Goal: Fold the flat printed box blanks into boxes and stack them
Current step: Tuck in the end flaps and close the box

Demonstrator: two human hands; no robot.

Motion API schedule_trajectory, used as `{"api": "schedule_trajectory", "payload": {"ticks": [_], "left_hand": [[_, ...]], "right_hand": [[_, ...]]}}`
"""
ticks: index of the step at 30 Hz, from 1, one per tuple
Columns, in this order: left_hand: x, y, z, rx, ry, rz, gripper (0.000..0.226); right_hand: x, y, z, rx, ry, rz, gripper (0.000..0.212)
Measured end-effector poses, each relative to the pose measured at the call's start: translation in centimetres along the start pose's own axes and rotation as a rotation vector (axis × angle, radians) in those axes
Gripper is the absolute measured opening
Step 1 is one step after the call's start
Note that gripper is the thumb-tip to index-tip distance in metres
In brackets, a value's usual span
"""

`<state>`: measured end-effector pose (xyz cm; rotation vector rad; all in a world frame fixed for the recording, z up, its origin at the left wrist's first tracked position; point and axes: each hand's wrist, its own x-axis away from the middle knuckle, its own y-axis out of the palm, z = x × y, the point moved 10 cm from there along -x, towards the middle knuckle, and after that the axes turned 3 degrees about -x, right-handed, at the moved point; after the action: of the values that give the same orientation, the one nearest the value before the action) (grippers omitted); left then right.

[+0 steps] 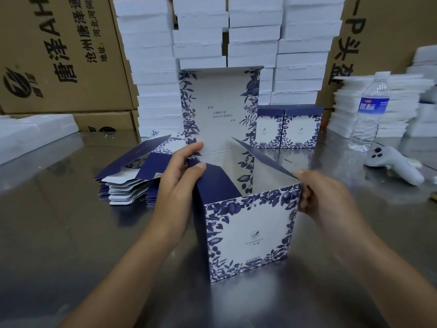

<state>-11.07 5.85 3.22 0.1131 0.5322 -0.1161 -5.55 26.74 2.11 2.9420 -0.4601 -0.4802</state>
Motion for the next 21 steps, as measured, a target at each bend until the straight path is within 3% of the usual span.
{"api": "schedule_trajectory", "payload": {"ticks": [5,10,13,21], "left_hand": [[0.1,0.9,-0.2,0.059,-0.037,-0.063,0.036],[0.2,1.1,-0.4,0.105,-0.063,-0.06,0.037],[0.1,1.1,-0.7,0.117,-0.08,-0.056,0.035],[0.2,1.1,-1.4,0.198,-0.152,-0.07,0.036]], "right_hand": [[0.1,1.2,-1.0,0.16,0.0,-0.19,0.057],[-0.8,1.8,-1.8,0.422,0.052,-0.342,0.031],[-1.4,1.6,-2.0,0.658,0.053,-0.386,0.036],[-1.2,2.0,-1.7,0.72,0.117,-0.478,0.048]]}}
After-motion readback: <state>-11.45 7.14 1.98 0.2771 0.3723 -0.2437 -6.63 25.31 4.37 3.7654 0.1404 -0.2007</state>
